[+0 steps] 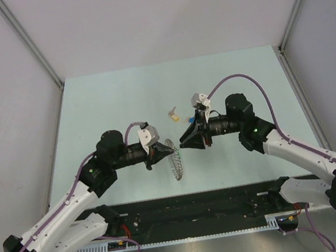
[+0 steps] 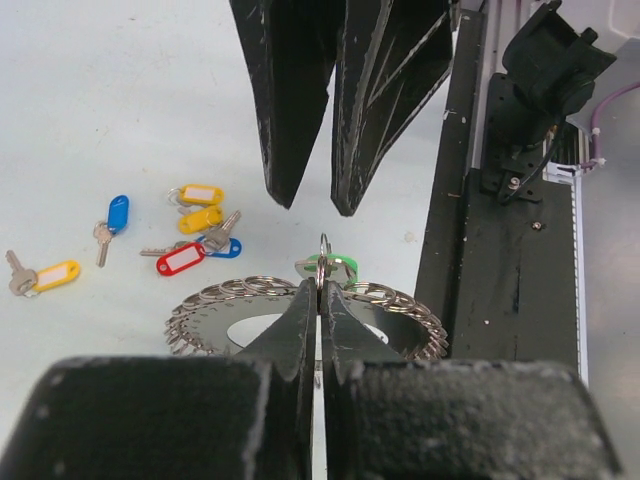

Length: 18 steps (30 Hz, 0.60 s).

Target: Put the keys on the keyring

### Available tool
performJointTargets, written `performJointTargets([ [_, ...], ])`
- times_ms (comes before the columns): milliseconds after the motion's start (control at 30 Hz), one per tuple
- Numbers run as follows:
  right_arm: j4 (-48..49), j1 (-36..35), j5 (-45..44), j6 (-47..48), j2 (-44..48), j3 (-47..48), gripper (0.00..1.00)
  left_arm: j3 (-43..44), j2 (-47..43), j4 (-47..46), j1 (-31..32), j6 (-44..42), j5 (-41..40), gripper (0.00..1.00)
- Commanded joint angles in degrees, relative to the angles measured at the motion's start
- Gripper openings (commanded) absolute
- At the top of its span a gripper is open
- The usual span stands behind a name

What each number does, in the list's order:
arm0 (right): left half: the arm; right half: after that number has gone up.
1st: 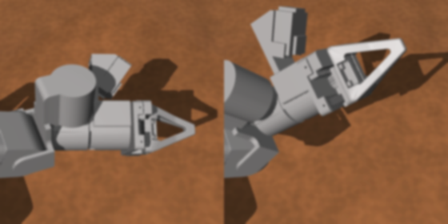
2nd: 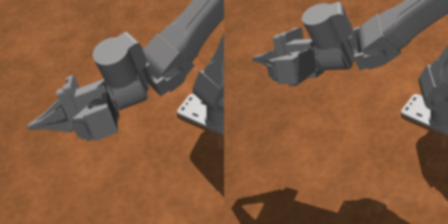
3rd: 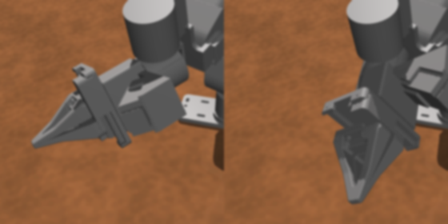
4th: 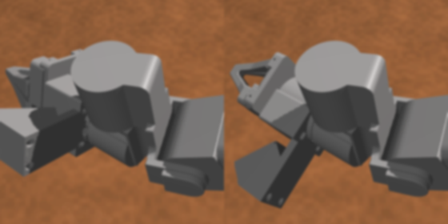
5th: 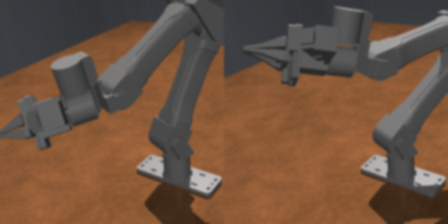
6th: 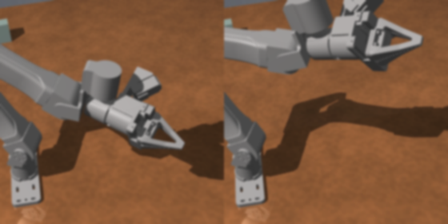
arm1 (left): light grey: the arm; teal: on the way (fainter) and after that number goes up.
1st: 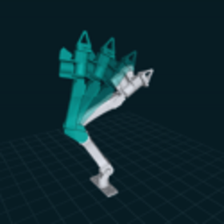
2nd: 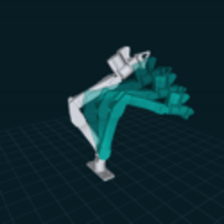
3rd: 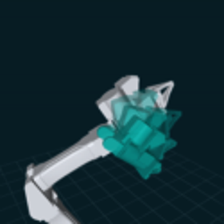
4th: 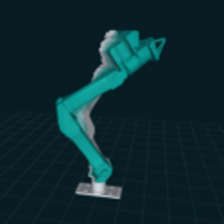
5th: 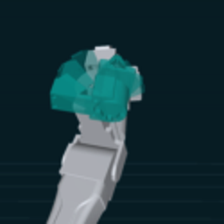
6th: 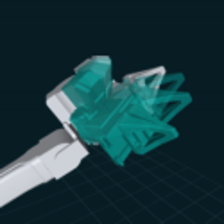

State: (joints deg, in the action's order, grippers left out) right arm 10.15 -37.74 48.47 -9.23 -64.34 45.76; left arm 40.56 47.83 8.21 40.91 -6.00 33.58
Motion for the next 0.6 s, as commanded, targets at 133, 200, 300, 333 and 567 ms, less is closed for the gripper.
performJointTargets([
  [133,5.05,-1.11,5.76,2.64,-2.37,-0.05,0.34,0.22,-0.9,-4.08,-0.04,-0.86,3.86,0.0],
  [200,5.32,-1.37,6.37,2.73,-2.63,-0.05,0.33,0.23,-0.81,-4.08,-0.04,-0.86,3.86,0.0],
  [300,5.23,-1.55,6.9,3.08,-3.16,-0.06,0.31,0.31,-0.81,-4.16,-0.04,-0.86,4.03,0.0],
  [333,5.14,-1.64,7.08,3.26,-3.43,-0.05,0.3,0.31,-0.9,-4.25,-0.04,-0.86,3.95,0.0],
  [567,5.4,-1.73,8.22,3.35,-4.66,-0.05,0.22,0.23,-0.9,-4.52,-0.04,-0.51,4.03,0.0],
])
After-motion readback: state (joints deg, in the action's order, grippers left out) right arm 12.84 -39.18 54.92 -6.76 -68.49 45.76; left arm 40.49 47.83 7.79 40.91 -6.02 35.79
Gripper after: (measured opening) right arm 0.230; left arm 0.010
